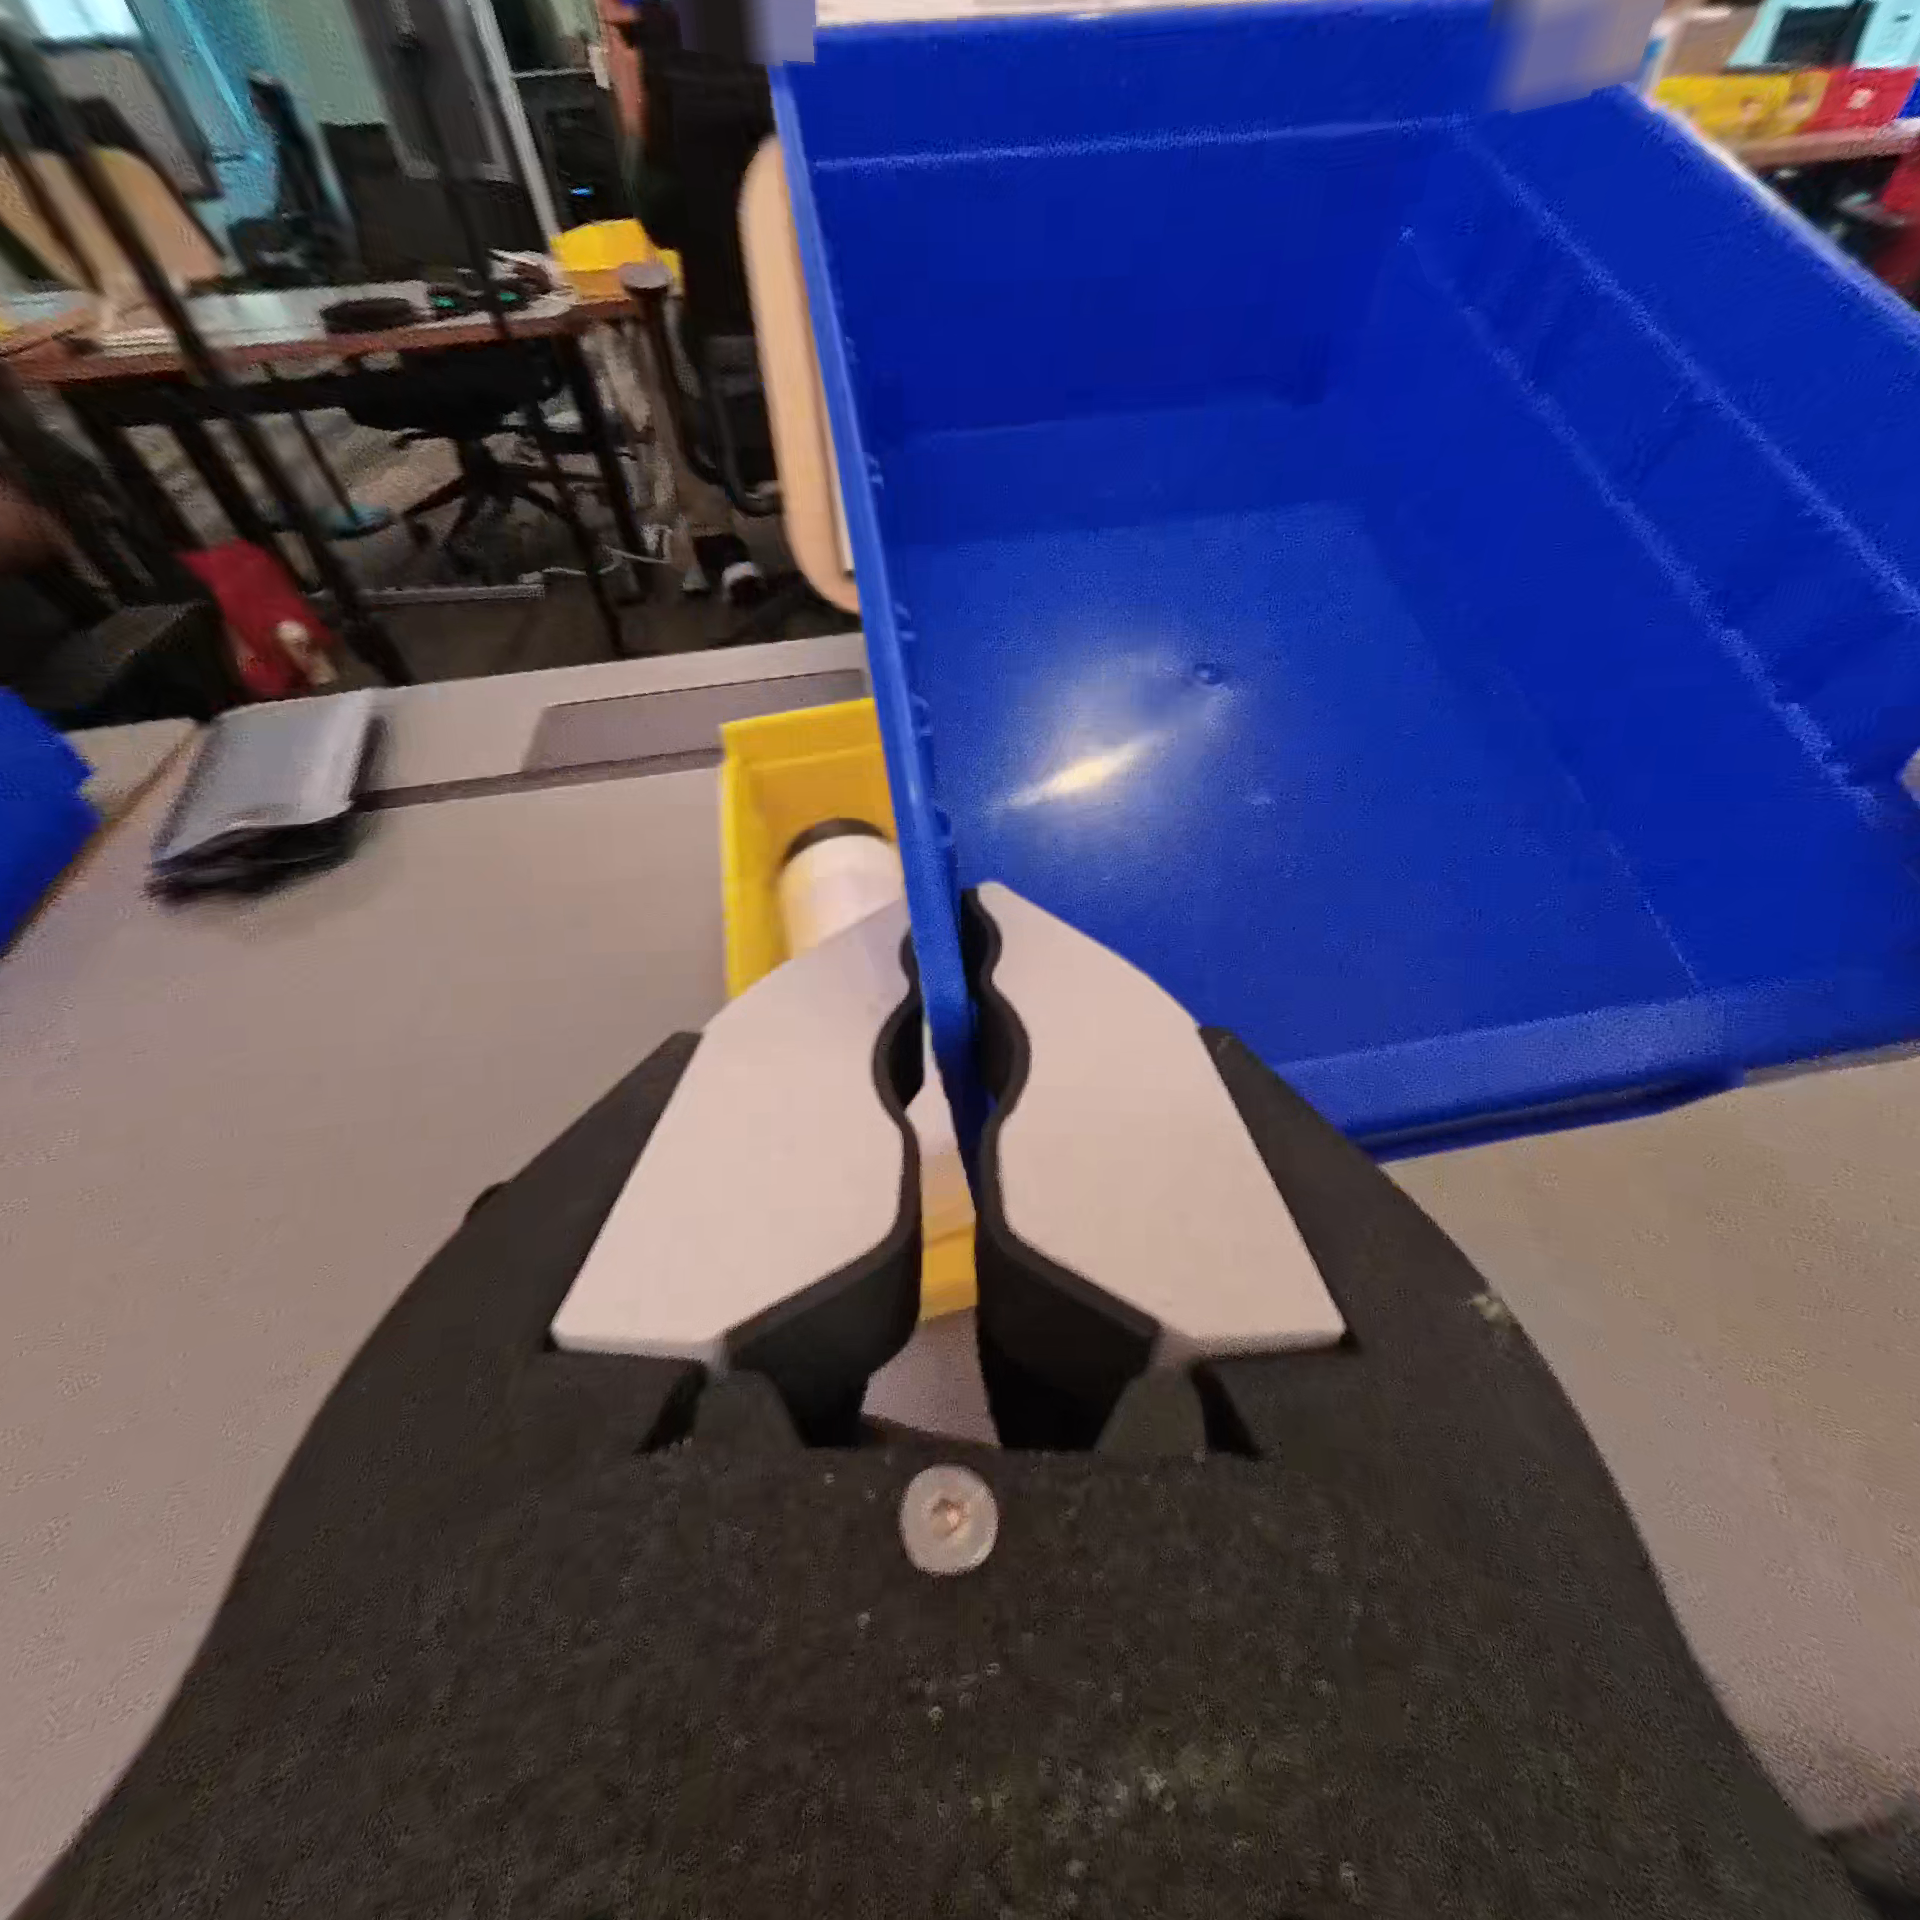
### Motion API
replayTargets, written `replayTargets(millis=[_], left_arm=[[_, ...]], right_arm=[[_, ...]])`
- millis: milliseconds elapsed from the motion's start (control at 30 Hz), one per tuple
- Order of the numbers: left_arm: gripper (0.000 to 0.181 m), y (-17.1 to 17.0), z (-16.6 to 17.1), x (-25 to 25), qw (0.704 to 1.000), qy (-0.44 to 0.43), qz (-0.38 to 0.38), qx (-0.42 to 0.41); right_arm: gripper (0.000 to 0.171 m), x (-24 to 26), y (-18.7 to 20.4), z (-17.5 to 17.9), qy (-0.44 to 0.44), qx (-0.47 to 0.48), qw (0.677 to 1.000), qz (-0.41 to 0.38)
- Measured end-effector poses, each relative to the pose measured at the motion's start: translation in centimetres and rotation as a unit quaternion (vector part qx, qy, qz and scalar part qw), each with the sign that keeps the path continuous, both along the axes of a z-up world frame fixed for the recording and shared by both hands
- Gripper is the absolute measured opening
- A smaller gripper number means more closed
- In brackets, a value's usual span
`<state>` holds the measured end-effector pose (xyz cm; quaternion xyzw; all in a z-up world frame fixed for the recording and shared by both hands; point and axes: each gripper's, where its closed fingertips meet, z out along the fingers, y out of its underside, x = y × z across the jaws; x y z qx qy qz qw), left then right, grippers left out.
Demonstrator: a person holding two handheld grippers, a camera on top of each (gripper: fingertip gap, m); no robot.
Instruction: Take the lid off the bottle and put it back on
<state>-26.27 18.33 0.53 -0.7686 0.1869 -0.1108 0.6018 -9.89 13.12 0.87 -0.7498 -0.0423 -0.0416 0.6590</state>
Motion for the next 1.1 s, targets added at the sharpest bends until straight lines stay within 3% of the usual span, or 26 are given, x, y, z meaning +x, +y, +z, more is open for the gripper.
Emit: replayTargets(millis=[167,300,467,567,767,867,967,1100], left_arm=[[0.007,1.3,-4.3,17.4,0.994,0.05,-0.09,-0.027],[0.008,0.1,-8.9,28.2,0.988,0.056,-0.135,-0.043],[0.011,-3.0,-14.3,35.4,0.977,0.073,-0.18,-0.088],[0.016,-4.5,-16.3,37.2,0.97,0.07,-0.206,-0.108],[0.028,-6.0,-16.5,38.2,0.956,0.048,-0.259,-0.133],[0.047,-7.5,-14.9,36.4,0.937,0.009,-0.303,-0.174],[0.057,-7.4,-11.0,29.9,0.939,-0.031,-0.31,-0.144],[0.066,-2.8,-8.1,14.9,0.976,-0.022,-0.189,-0.106]], right_arm=[[0.006,17.5,0.6,-4.3,-0.002,-0.081,0.991,-0.109],[0.006,28.6,-1.1,-9.2,0.012,-0.12,0.984,-0.134],[0.006,36.2,-4.8,-14.8,0.044,-0.169,0.973,-0.152],[0.004,38.3,-5.4,-15.9,0.064,-0.163,0.972,-0.159],[0.008,39.9,-5.6,-17.1,0.12,-0.164,0.964,-0.171],[0.038,40.7,-6.3,-16.2,0.107,-0.157,0.962,-0.198],[0.04,40.5,-7.4,-12.6,0.088,-0.114,0.965,-0.221],[0.039,33.3,-5.4,-8.5,0.069,-0.091,0.984,-0.14]])
